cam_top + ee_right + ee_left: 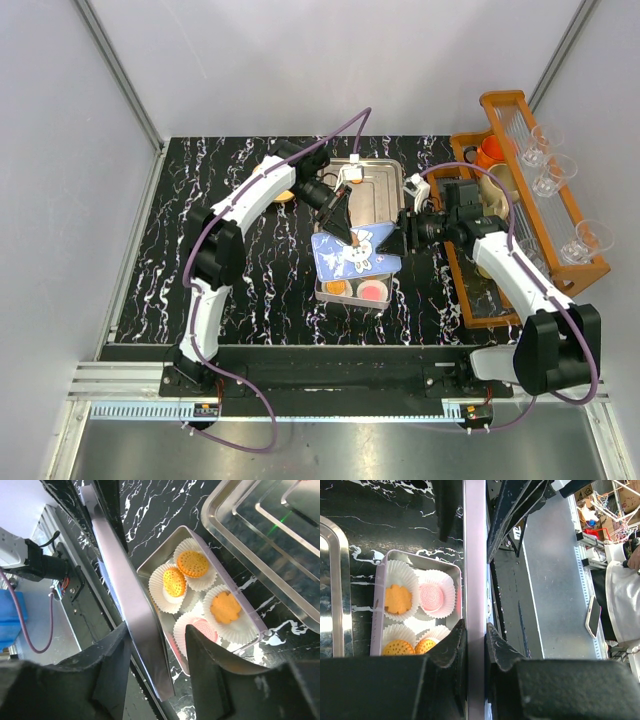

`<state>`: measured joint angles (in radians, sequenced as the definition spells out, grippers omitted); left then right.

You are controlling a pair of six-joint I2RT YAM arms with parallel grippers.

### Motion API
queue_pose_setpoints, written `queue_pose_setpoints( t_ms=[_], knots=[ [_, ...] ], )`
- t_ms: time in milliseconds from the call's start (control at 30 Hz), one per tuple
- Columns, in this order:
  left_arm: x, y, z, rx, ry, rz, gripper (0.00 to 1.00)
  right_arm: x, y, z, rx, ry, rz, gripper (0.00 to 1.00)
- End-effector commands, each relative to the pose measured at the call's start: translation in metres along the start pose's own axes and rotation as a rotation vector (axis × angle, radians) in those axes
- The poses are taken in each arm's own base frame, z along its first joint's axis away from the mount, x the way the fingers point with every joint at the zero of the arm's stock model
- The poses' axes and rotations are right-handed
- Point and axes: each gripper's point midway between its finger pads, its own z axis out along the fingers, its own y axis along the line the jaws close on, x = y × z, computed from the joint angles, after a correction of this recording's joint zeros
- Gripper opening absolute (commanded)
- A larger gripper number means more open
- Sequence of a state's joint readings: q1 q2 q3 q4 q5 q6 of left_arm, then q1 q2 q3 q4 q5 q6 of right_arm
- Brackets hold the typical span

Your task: Pack the cookies

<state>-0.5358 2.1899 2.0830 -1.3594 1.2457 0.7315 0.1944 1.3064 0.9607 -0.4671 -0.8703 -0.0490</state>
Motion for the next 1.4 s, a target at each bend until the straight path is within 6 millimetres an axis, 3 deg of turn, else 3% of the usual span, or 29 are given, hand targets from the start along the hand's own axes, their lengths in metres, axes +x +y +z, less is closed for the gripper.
queue_pose_setpoints(
  t_ms=[0,133,300,433,567,600,633,700,867,967,1233,1367],
  knots=[
    [-0.006,-0.036,-0.004,0.054,-0.018,-0.071,0.11,-0.016,0.009,0.000,-0.062,-0.029,-0.046,0.46],
    [-0.009,-0.031,-0.003,0.050,-0.024,-0.083,0.11,-0.016,0.012,0.002,-0.091,-0.015,-0.040,0.18],
    [-0.012,-0.020,-0.008,0.014,-0.023,-0.102,0.18,-0.017,0.011,0.000,-0.079,-0.009,-0.045,0.01],
    [-0.017,-0.004,-0.025,-0.066,-0.035,-0.105,0.23,-0.020,0.006,-0.001,-0.046,-0.017,-0.053,0.00],
    [-0.022,-0.002,-0.046,-0.127,-0.059,-0.106,0.37,-0.020,0.003,0.001,-0.036,-0.012,-0.041,0.00],
    [-0.021,0.001,-0.053,-0.146,-0.065,-0.114,0.44,-0.021,0.003,0.001,-0.033,-0.013,-0.041,0.00],
    [-0.021,0.000,-0.059,-0.164,-0.068,-0.113,0.62,-0.020,0.002,0.001,-0.031,-0.012,-0.039,0.00],
    [-0.018,0.004,-0.070,-0.181,-0.086,-0.127,0.76,-0.022,0.002,0.001,-0.031,-0.015,-0.038,0.00],
    [-0.012,0.007,-0.091,-0.219,-0.126,-0.174,0.91,-0.027,0.003,0.002,-0.037,-0.021,-0.028,0.00],
    [-0.004,0.009,-0.092,-0.243,-0.129,-0.216,0.99,-0.032,0.008,0.002,-0.058,-0.024,-0.003,0.00],
    [0.005,0.035,-0.100,-0.429,-0.150,-0.308,0.99,-0.041,0.028,0.003,-0.166,0.014,0.197,0.00],
    [0.010,0.043,-0.104,-0.485,-0.145,-0.339,0.99,-0.030,0.030,0.006,-0.194,0.049,0.307,0.00]
  ],
)
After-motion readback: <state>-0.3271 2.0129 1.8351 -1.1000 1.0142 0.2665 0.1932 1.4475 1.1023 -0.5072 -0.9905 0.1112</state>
